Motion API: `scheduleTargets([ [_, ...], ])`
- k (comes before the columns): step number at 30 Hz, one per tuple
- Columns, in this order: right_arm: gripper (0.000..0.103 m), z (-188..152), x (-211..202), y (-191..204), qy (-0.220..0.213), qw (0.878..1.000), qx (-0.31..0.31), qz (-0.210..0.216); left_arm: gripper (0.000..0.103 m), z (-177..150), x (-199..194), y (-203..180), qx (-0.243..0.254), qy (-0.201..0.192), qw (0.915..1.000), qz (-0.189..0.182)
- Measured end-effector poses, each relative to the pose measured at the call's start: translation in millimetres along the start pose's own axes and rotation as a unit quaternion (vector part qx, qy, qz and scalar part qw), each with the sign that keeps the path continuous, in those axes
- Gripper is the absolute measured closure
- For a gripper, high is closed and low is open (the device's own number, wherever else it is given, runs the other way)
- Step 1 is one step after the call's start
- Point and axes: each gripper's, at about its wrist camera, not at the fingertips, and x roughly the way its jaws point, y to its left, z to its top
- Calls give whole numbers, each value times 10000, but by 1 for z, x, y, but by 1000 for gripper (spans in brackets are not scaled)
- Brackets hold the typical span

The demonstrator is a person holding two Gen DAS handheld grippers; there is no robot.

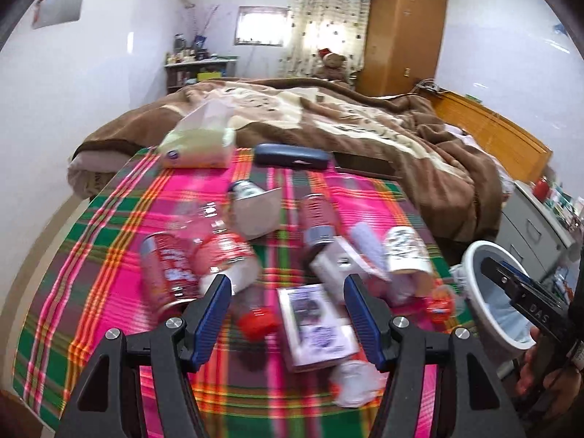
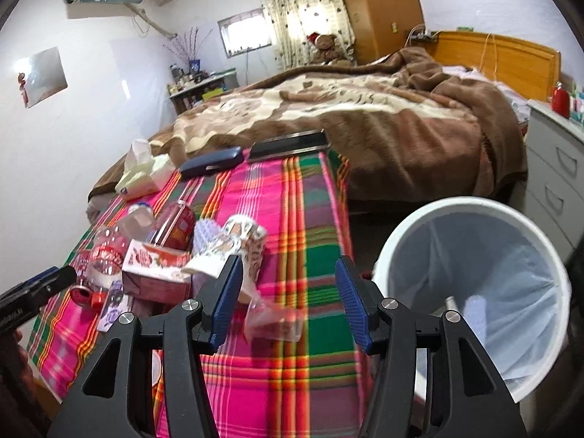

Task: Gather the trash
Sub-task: 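Move both tools back over the trash on the cloth, then grasp the clear plastic cup with the right tool while the left tool grasps a red can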

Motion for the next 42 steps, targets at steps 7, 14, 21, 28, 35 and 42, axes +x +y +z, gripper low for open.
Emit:
scheduleTargets([
  [7,37,-12,14,5,339,9994,19,44,33,-6,13,45,-464,138,9985,262],
  [14,37,-17,24,10,576,9983,-77,-108,32,-13,22,75,-753,272,9959,421],
  [21,37,-19,27,9,688,9974,59,-187,26,-13,29,99,-1088,276,9925,480],
  [28,60,-17,29,9,681,9974,73,-236,26,-6,46,114,-1299,344,9896,514],
  [35,60,-16,31,11,645,9976,83,-218,26,3,68,121,-1310,505,9886,535],
  [42,60,-14,33,13,628,9977,88,-225,26,5,90,125,-1380,653,9865,594],
])
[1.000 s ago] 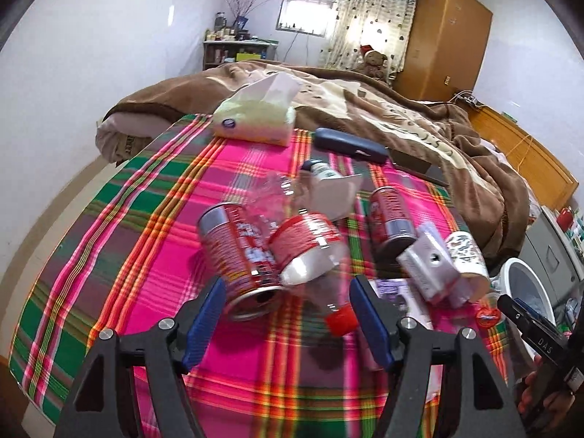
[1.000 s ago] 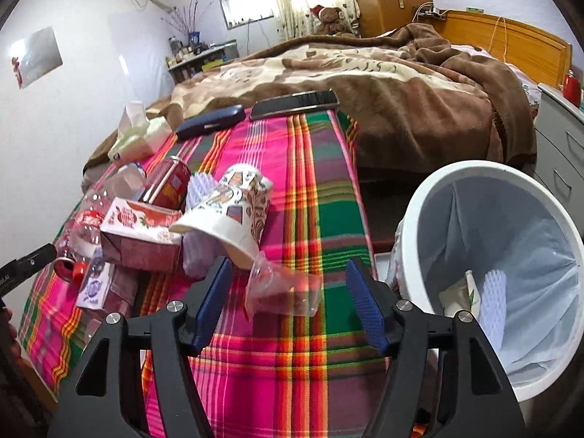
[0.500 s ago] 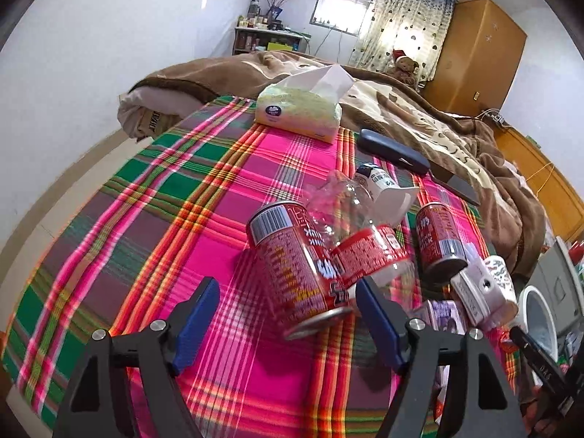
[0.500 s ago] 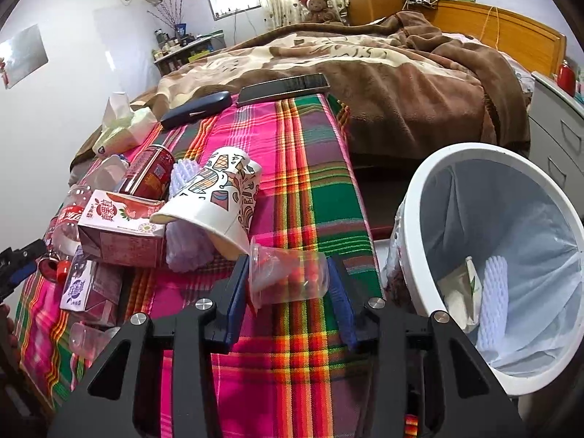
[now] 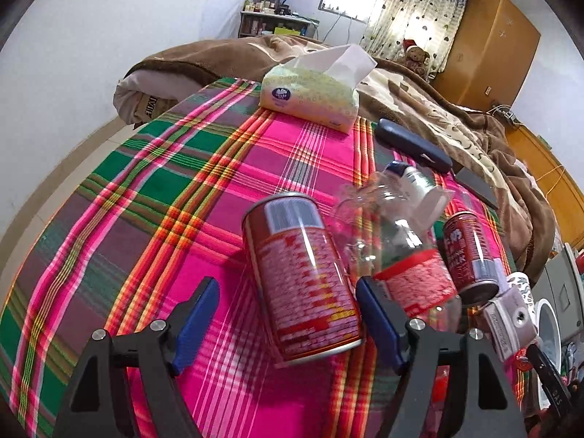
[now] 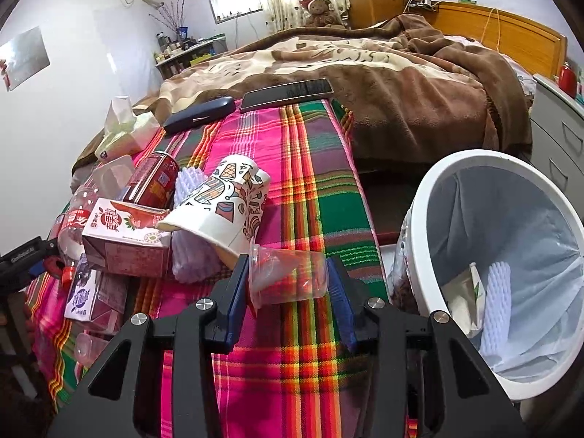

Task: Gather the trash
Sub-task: 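Grasp the clear plastic cup with the right tool while the left tool grasps a red can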

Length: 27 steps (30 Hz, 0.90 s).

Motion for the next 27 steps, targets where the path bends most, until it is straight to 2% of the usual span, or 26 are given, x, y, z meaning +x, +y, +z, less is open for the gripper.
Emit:
scheduleTargets([
  [11,60,3,1,-1,-17,10000,33,-29,27,15,16,1,26,-10,9999,102],
  [16,60,2,1,-2,-14,10000,34,-21,48,14,21,-3,103,78,9999,60],
  [27,60,4,-2,0,-105,9999,26,2,49,7,2,-6,242,-57,9996,97],
])
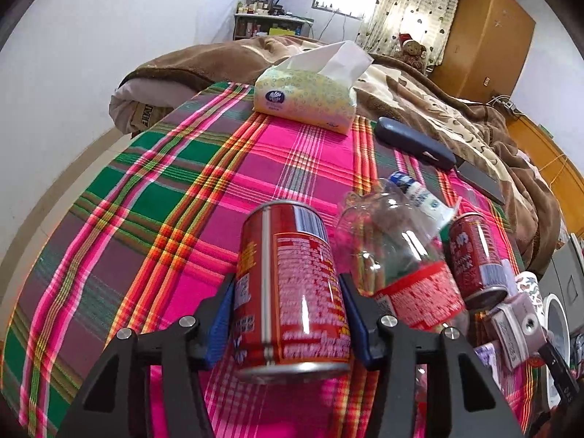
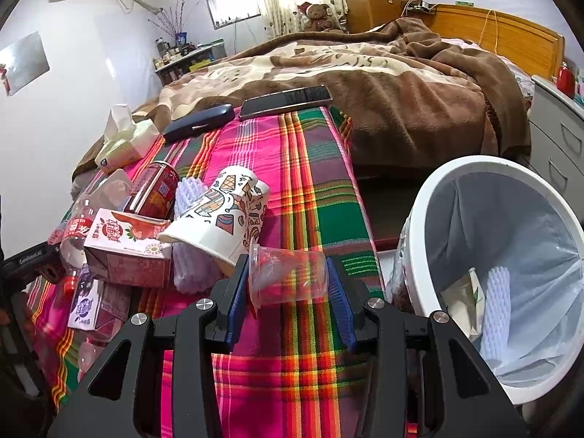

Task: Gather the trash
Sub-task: 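Grasp the clear plastic cup with the right tool while the left tool grasps a red can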

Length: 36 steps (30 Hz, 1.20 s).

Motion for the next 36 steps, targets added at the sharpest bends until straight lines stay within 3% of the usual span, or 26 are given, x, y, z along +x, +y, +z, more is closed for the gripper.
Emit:
scheduleTargets([
  [11,60,-2,-6,1,-39,10000,-21,60,50,-11,-7,0,66,44,10000,-49],
  [13,60,-2,-5,1,-40,10000,-21,53,41,-7,-6,0,78,4,10000,49],
  [15,60,-2,-6,1,-43,10000,-20,67,40,-4,2,2,0,145,9999,-59],
  [17,60,-2,-5,2,-43,10000,-28,66,40,-4,8,4,-47,264,9996,-40],
  [19,60,-2,-6,2,-44,10000,-31,62,51,-6,7,4,-4,217,9998,-24],
  [24,60,-2,-7,3,-71,9999,-40,104,51,-9,2,2,58,173,9998,25],
  [36,60,3,-32,-1,-385,9990,-33,231,51,-20,-55,-30,490,-224,9982,-269],
])
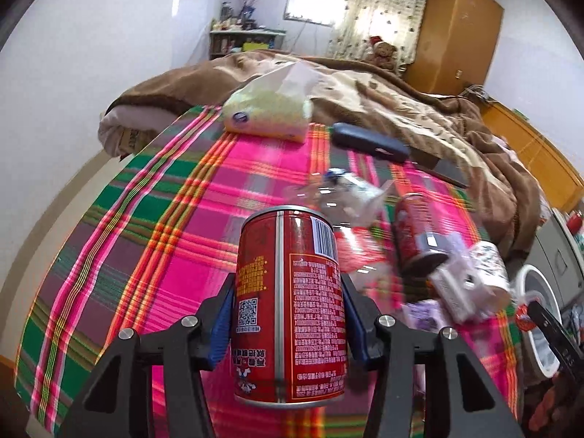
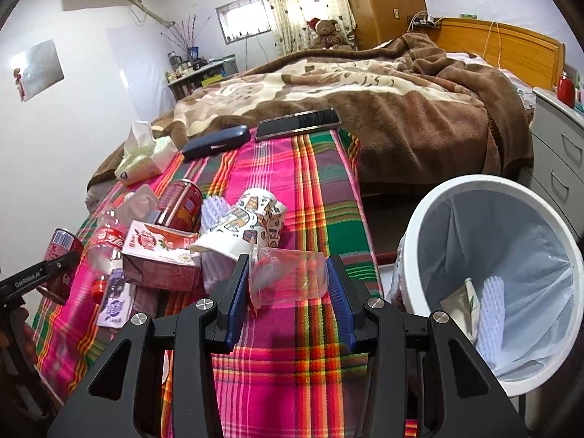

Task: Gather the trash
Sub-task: 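Grasp the clear plastic cup with the right tool while the left tool grasps a red can, then carry the cup and the red can to the bin and release both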

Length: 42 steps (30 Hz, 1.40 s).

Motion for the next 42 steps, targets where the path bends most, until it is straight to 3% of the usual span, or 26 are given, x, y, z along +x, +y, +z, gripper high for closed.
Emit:
scheduleTargets([
  [15,60,9,-44,-38,-520,9981,131,-302,51,-9,-47,-118,964,-285,9900,-991],
  [30,60,9,-65,-99,-659,9930,479,-856,51,-39,-52,-249,2021,-207,9643,-1699],
  [42,60,2,-52,-151,-192,9894,789,-1201,51,-71,-25,-336,2623,238,9398,-2177],
])
